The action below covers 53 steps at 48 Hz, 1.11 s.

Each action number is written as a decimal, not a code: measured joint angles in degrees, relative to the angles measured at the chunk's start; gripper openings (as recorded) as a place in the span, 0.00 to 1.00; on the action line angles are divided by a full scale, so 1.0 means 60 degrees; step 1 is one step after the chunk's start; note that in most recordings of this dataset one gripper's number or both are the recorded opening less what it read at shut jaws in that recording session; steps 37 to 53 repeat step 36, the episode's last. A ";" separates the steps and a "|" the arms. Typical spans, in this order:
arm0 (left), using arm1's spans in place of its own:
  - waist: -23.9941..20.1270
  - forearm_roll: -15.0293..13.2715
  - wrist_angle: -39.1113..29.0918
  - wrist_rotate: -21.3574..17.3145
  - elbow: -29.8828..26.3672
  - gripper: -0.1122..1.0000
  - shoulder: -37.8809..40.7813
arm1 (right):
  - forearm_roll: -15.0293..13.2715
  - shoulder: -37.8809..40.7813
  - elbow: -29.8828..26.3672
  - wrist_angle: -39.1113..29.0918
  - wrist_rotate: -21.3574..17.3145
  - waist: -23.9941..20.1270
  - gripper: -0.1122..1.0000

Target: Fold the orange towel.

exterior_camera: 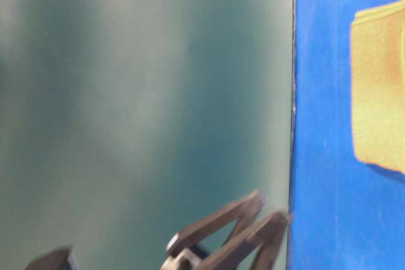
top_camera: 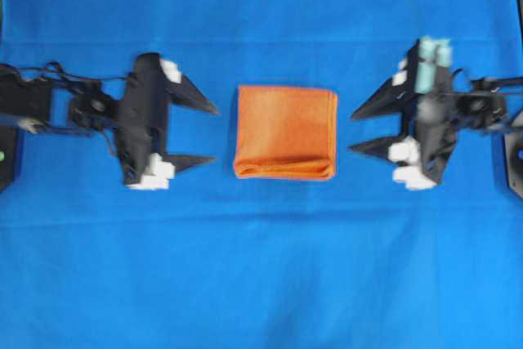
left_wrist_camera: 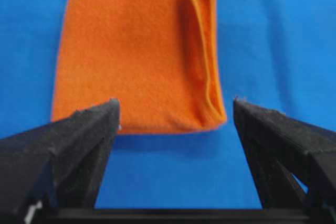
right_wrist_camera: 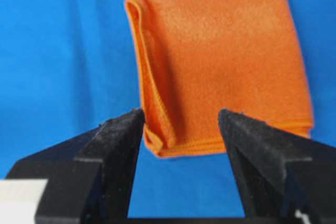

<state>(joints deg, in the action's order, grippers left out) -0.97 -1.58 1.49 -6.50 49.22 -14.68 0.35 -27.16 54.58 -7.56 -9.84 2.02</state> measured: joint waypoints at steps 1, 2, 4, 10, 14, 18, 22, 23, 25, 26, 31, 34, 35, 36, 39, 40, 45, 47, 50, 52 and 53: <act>0.0000 0.0000 0.0015 0.0000 0.0073 0.84 -0.0146 | -0.0044 -0.0176 0.0059 0.0000 -0.0015 0.0000 0.66; -0.0015 0.0000 0.0015 0.0000 0.0176 0.84 -0.0322 | -0.0073 -0.0337 0.0117 -0.0015 0.0000 0.0000 0.66; -0.0044 0.0000 0.0015 0.0000 0.0337 0.84 -0.0615 | -0.0117 -0.0703 0.0264 -0.0029 0.0000 0.0000 0.66; -0.0176 0.0000 0.0088 0.0000 0.0952 0.84 -0.1787 | -0.0249 -0.1934 0.0615 -0.0161 0.0000 0.0015 0.66; -0.0293 0.0000 0.0190 -0.0015 0.1479 0.84 -0.2798 | -0.0396 -0.2900 0.0864 -0.0396 0.0000 0.0029 0.66; -0.0352 0.0000 0.0220 -0.0029 0.1904 0.83 -0.3721 | -0.0586 -0.3838 0.1143 -0.0615 0.0000 0.0044 0.65; -0.0366 0.0000 0.0132 -0.0059 0.2358 0.83 -0.4834 | -0.0732 -0.4644 0.1479 -0.0732 0.0000 0.0073 0.65; -0.0366 0.0000 0.0088 -0.0073 0.2490 0.83 -0.5215 | -0.0762 -0.4834 0.1567 -0.0747 0.0000 0.0088 0.65; -0.0366 0.0000 0.0015 -0.0073 0.2666 0.83 -0.5684 | -0.0806 -0.5186 0.1743 -0.0747 0.0000 0.0132 0.65; -0.0366 0.0000 -0.0044 -0.0059 0.2783 0.83 -0.5933 | -0.0820 -0.5420 0.1904 -0.0762 0.0000 0.0132 0.65; -0.0366 0.0000 -0.0337 -0.0073 0.3442 0.83 -0.7178 | -0.0864 -0.6328 0.2461 -0.0776 0.0000 0.0293 0.65; -0.0366 0.0000 -0.0513 0.0000 0.3765 0.83 -0.7749 | -0.0864 -0.6709 0.2769 -0.0791 0.0000 0.0396 0.65; -0.0366 0.0000 -0.0586 0.0029 0.3867 0.83 -0.7939 | -0.0879 -0.6797 0.2827 -0.0791 0.0000 0.0425 0.65; -0.0366 0.0000 -0.0659 0.0059 0.3984 0.83 -0.8159 | -0.0879 -0.6855 0.2886 -0.0791 0.0000 0.0454 0.65; -0.0366 0.0000 -0.0659 0.0059 0.3984 0.83 -0.8159 | -0.0879 -0.6855 0.2886 -0.0791 0.0000 0.0454 0.65; -0.0366 0.0000 -0.0659 0.0059 0.3984 0.83 -0.8159 | -0.0879 -0.6855 0.2886 -0.0791 0.0000 0.0454 0.65; -0.0366 0.0000 -0.0659 0.0059 0.3984 0.83 -0.8159 | -0.0879 -0.6855 0.2886 -0.0791 0.0000 0.0454 0.65; -0.0366 0.0000 -0.0659 0.0059 0.3984 0.83 -0.8159 | -0.0879 -0.6855 0.2886 -0.0791 0.0000 0.0454 0.65; -0.0366 0.0000 -0.0659 0.0059 0.3984 0.83 -0.8159 | -0.0879 -0.6855 0.2886 -0.0791 0.0000 0.0454 0.65; -0.0366 0.0000 -0.0659 0.0059 0.3984 0.83 -0.8159 | -0.0879 -0.6855 0.2886 -0.0791 0.0000 0.0454 0.65; -0.0366 0.0000 -0.0659 0.0059 0.3984 0.83 -0.8159 | -0.0879 -0.6855 0.2886 -0.0791 0.0000 0.0454 0.65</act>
